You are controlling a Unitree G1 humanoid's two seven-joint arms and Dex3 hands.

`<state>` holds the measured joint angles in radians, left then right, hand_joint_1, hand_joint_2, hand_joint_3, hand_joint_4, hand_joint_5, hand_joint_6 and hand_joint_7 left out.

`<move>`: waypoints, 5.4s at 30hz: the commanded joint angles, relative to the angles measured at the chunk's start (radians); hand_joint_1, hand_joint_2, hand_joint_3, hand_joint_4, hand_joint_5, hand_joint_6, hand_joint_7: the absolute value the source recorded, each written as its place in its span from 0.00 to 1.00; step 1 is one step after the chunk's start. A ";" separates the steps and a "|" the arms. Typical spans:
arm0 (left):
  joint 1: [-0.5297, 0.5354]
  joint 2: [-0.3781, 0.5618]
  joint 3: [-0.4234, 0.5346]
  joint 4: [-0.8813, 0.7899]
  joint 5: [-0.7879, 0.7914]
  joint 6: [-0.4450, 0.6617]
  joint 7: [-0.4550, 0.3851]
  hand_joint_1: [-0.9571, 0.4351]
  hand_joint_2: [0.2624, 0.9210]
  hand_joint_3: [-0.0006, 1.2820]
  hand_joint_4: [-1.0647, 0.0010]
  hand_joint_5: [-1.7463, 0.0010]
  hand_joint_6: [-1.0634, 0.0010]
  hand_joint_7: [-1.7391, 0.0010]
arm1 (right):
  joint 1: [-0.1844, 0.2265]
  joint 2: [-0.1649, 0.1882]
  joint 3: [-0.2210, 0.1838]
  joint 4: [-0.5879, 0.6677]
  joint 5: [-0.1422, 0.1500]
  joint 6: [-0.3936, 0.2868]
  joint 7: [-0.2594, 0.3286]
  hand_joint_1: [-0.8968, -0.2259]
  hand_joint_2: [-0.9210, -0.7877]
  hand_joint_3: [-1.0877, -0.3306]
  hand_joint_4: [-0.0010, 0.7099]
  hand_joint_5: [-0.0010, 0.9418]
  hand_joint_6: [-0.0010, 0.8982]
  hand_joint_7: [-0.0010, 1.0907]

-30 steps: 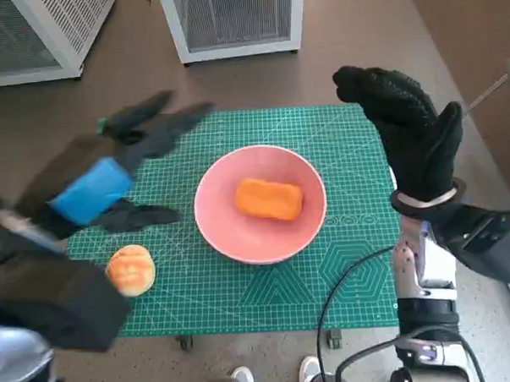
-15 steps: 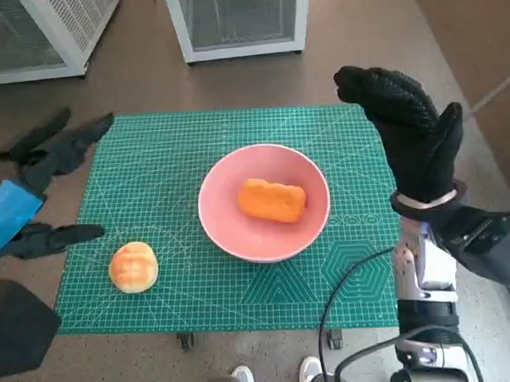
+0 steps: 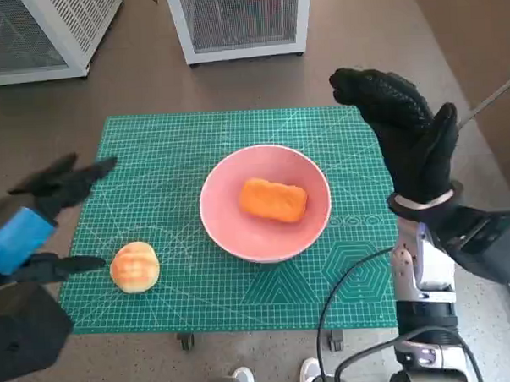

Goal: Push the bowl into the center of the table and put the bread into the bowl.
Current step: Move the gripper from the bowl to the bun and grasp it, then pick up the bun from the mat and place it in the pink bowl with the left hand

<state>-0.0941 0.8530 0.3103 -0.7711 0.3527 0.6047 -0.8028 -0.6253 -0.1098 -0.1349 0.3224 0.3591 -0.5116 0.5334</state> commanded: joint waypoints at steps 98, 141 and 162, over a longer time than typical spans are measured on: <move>-0.022 -0.095 -0.565 0.579 0.359 0.048 0.308 0.82 0.99 0.05 0.35 0.30 0.30 0.69 | 0.011 -0.024 -0.009 0.011 0.035 0.027 0.044 0.38 0.00 0.43 0.27 0.00 0.03 0.37; -0.032 -0.077 -0.299 0.318 0.196 -0.046 0.224 0.69 1.00 0.04 0.31 0.36 0.41 0.34 | 0.006 -0.023 -0.016 0.029 0.040 0.023 0.052 0.37 0.00 0.44 0.27 0.00 0.04 0.37; -0.295 -0.176 -0.391 0.326 0.133 -0.284 0.277 0.69 0.96 0.00 0.20 0.44 0.34 0.37 | -0.009 -0.015 -0.011 0.046 0.036 0.021 0.052 0.36 0.00 0.43 0.27 0.00 0.04 0.37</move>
<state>-0.3338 0.6937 -0.0660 -0.4589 0.4958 0.3429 -0.5346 -0.6379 -0.1275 -0.1483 0.3576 0.3920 -0.4997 0.5779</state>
